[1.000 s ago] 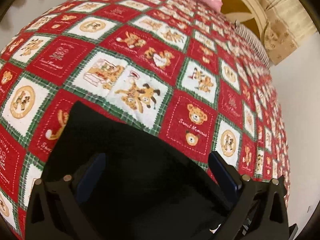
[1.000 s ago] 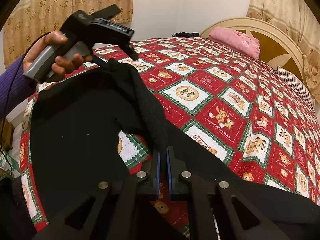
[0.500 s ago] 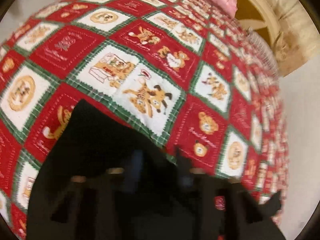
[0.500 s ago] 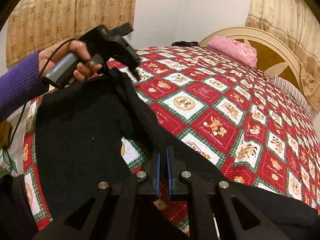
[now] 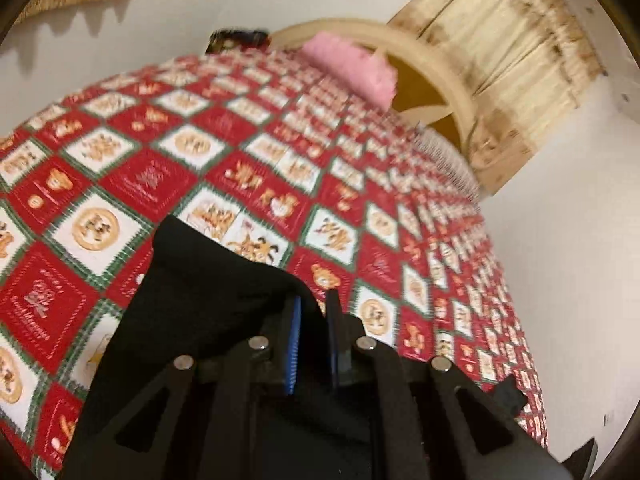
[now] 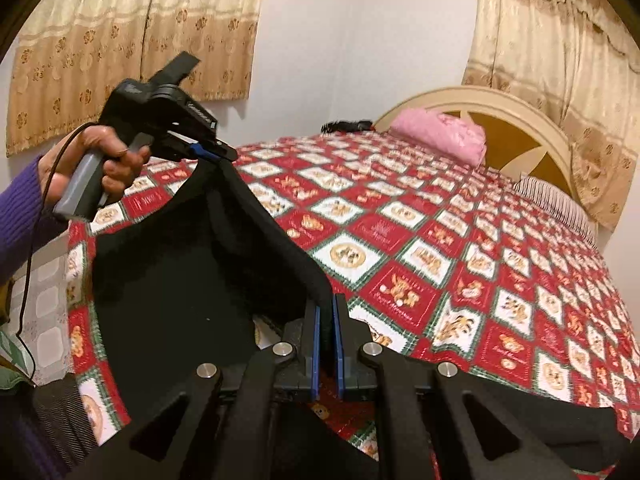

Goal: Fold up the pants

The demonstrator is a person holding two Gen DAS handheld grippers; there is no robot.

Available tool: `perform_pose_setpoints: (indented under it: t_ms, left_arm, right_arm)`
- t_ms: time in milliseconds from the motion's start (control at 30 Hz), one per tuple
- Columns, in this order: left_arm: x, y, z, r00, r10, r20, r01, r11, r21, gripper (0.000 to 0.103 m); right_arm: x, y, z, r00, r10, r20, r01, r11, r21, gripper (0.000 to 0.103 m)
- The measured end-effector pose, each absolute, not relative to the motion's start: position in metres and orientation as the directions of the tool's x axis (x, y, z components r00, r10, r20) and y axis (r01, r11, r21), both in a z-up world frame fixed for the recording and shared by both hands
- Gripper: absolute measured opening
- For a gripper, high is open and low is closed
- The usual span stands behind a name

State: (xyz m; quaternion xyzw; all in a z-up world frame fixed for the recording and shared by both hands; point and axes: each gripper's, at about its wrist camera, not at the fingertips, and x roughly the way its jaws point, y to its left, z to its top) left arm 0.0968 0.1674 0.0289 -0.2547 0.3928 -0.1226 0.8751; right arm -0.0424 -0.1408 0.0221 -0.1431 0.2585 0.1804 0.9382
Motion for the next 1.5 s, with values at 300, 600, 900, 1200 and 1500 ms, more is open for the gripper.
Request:
perform_pose_setpoints:
  t_ms: [300,600,900,1200,1500]
  left_arm:
    - [0.019,0.184,0.021,0.722,-0.408,-0.559,0.059,0.841,-0.538,0.012]
    - [-0.027,0.193,-0.016,0.714,-0.371,-0.594,0.018,0.858,-0.514,0.012]
    - [-0.042,0.205,-0.058,0.675,-0.298,-0.675,-0.057,0.891,-0.45,0.012]
    - [-0.051,0.211,-0.059,0.683,-0.252,-0.686,-0.05,0.92,-0.388,0.012]
    - [-0.054,0.237,-0.066,0.637,-0.158,-0.754,-0.092,0.956,-0.278,0.059]
  right_arm:
    - [-0.1,-0.12,0.025,0.815,0.268,-0.514,-0.441,0.862,-0.25,0.006]
    - [-0.131,-0.108,-0.013,0.779,0.259,-0.571,-0.459,0.856,-0.238,0.006]
    - [-0.142,-0.1,-0.044,0.74,0.246,-0.626,-0.481,0.844,-0.238,0.006]
    - [-0.152,-0.087,-0.066,0.689,0.239,-0.684,-0.527,0.813,-0.246,0.005]
    - [-0.154,-0.083,-0.081,0.687,0.202,-0.698,-0.532,0.794,-0.294,0.006]
